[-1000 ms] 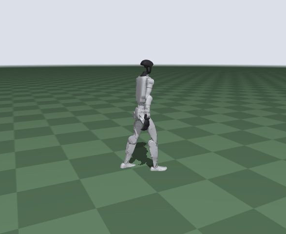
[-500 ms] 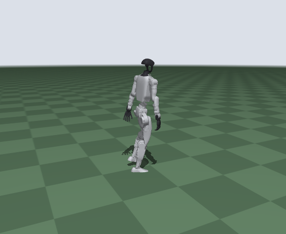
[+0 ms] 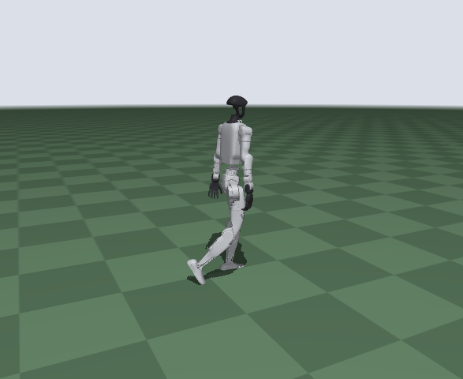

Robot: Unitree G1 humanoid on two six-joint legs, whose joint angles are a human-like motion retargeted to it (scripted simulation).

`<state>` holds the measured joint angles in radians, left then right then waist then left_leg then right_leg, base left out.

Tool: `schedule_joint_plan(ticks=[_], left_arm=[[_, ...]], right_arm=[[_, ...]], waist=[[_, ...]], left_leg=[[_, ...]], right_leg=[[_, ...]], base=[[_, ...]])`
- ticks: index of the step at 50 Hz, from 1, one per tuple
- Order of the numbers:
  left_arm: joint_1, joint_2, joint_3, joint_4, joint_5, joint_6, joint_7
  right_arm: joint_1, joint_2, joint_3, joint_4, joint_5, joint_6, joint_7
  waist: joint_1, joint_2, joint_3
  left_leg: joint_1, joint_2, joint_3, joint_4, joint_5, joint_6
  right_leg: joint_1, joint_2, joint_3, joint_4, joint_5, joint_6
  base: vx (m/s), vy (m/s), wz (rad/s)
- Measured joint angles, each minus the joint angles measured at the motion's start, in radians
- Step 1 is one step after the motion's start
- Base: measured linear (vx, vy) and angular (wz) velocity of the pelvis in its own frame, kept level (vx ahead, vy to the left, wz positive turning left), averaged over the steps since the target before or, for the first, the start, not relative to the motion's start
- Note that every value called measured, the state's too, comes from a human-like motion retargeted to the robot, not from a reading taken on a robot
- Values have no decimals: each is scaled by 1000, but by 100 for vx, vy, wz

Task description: Walk run

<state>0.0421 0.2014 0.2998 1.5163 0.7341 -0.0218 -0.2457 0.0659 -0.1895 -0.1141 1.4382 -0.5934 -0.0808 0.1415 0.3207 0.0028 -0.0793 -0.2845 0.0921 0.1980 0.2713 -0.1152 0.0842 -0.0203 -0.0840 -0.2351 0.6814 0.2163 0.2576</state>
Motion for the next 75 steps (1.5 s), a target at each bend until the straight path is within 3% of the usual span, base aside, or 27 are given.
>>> schedule_joint_plan(ticks=[3,6,16,21,23,25,29,31,35,38,42,50,58,62,68,72,75], left_arm=[[-60,29,-34,-21,-30,-14,19],[-121,52,-77,-44,-38,-36,40],[-247,80,-117,-168,-66,-121,-13],[-234,57,-99,-167,-83,-127,-5],[-206,53,-84,-142,-71,-122,-8],[-168,48,-66,-115,-32,-107,-7],[-83,20,-35,-73,42,-84,31],[-49,10,-27,-42,45,-73,49],[10,-1,14,5,36,-45,43],[44,-4,29,29,30,-30,55],[75,-8,42,54,39,-16,72],[92,-33,61,68,64,8,45],[56,-20,39,41,88,7,22],[51,-15,46,43,63,17,40],[5,-12,16,-11,-8,7,-1],[-88,15,-12,-32,-81,-24,7],[-158,33,-32,-33,-107,-27,28]], right_arm=[[8,8,-14,7,30,3,-2],[24,15,-32,17,49,7,-3],[74,41,-49,46,33,14,7],[63,39,-50,54,46,22,22],[63,33,-26,59,54,22,26],[66,23,-4,65,53,18,41],[72,20,4,53,3,19,40],[62,17,5,34,1,20,16],[18,24,6,-20,19,31,-37],[-16,46,2,-51,57,20,-76],[-62,67,14,-72,113,-7,-64],[-123,74,60,-79,98,-10,-48],[-109,58,63,-41,56,-21,4],[-58,44,41,-10,18,-12,16],[21,14,-25,9,27,4,-5],[30,-4,-48,5,46,13,-36],[37,-1,-64,11,55,17,-46]], waist=[[-32,-2,20],[-77,-14,33],[-183,-71,60],[-203,-70,48],[-239,-74,43],[-252,-80,35],[-203,-139,40],[-179,-169,47],[-172,-184,60],[-152,-167,62],[-109,-138,67],[-57,-93,86],[20,-105,76],[24,-81,41],[-5,1,-5],[-25,20,5],[-61,9,16]], left_leg=[[67,-12,16,-46,-19,1],[112,-48,-3,-85,-29,5],[298,-155,-71,-169,-114,-13],[364,-162,-89,-151,-141,-55],[396,-165,-108,-123,-108,-82],[420,-165,-111,-76,-25,-112],[403,-162,14,117,238,-112],[345,-169,42,275,301,-109],[194,-68,152,558,184,-62],[69,-34,145,583,123,-90],[-56,-53,103,412,78,-130],[-202,-69,30,-22,0,-106],[-236,-66,12,0,64,-80],[-197,-34,7,50,136,-82],[-77,30,-4,43,49,-44],[-15,43,27,42,-8,-25],[28,6,23,10,-20,-6]], right_leg=[[-155,-81,-45,187,-106,-59],[-275,-114,-96,188,-178,-105],[-482,22,7,-531,-337,-275],[-511,15,-1,-479,-285,-327],[-494,-12,-37,-431,-222,-331],[-486,-15,51,-369,-206,-343],[-364,-83,36,-386,-269,-335],[-301,-115,23,-415,-290,-324],[-186,-128,-13,-477,-322,-313],[-125,-89,-32,-529,-334,-313],[-52,-32,-54,-579,-360,-309],[92,48,-29,-642,-416,-280],[180,33,28,-615,-435,-193],[211,15,61,-535,-339,-97],[91,31,69,-178,5,2],[-92,-26,13,112,-94,-61],[-199,-66,-39,157,-167,-96]], base=[[40,9,-17],[55,10,48],[56,0,48],[65,-2,32],[94,-6,78],[85,-4,70],[85,-9,6],[63,-8,15],[63,-10,38],[50,-6,10],[46,-4,-18],[52,5,-30],[57,14,-61],[77,29,-68],[66,29,-27],[43,16,-36],[43,12,33]])
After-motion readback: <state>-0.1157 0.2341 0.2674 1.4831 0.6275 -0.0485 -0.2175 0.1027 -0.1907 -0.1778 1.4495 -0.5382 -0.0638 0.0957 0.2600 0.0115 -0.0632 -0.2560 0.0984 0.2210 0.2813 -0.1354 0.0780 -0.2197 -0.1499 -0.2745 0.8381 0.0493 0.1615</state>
